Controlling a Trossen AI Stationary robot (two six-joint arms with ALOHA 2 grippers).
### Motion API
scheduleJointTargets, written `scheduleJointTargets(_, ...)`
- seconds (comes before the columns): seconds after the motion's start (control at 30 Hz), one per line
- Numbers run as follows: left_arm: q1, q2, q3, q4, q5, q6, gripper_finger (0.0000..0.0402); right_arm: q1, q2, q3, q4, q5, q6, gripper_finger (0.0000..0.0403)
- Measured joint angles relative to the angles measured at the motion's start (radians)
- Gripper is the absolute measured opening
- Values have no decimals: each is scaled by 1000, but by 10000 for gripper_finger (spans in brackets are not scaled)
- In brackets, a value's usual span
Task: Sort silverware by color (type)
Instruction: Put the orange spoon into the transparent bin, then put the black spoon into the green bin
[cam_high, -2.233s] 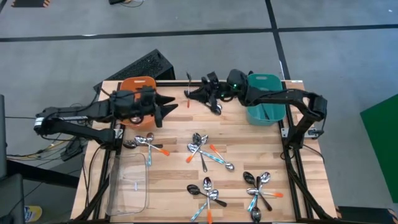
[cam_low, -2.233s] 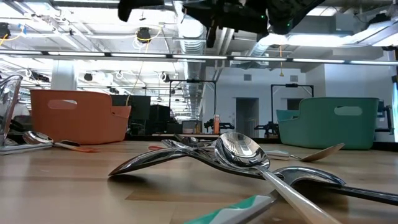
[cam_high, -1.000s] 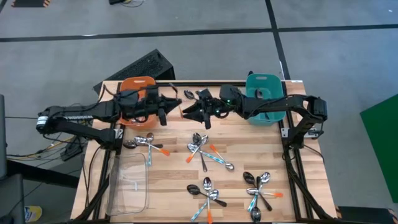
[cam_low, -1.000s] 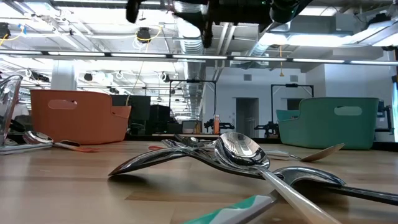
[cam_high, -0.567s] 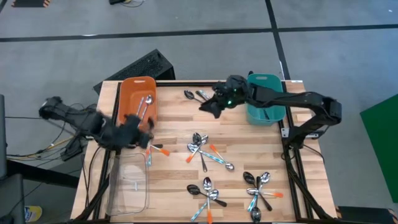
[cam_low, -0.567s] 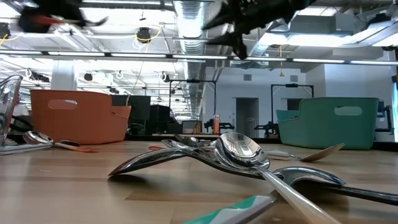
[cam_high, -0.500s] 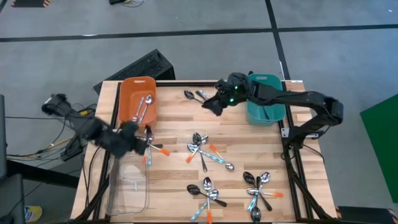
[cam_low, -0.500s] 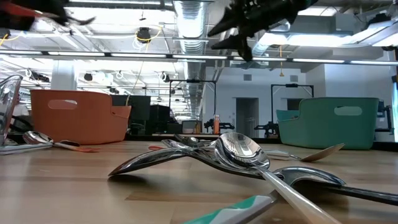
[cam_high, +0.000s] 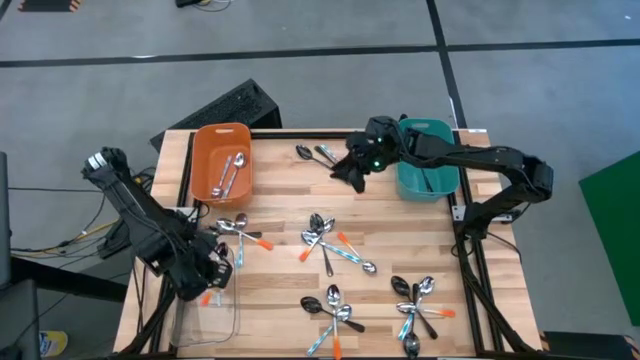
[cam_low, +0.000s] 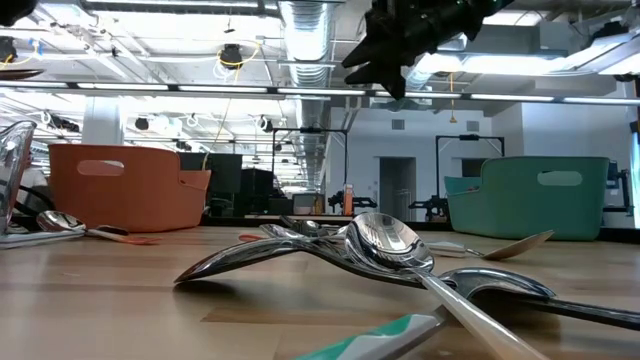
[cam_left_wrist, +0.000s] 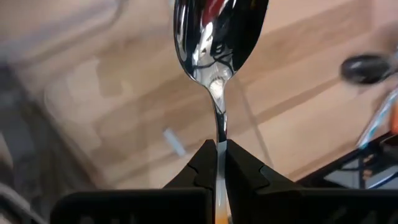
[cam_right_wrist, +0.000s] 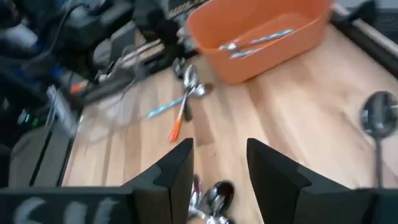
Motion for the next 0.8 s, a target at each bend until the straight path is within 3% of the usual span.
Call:
scheduleJointTargets(0.23,-8,57,0,59,20,0,3,17,-5,0,-43,61,28,123)
scheduleJointTargets(0.37,-15,99,0,69,20,8,24,6,-4,0,-126,66,25,109)
scheduleJointTargets(0.7,-30,119,0,90,39,7,103,-38,-4,0,-216,67,6,146)
scheduleJointTargets(0.8,-17,95,0,99,31,4,120,-55,-1,1,-259,87,69,162)
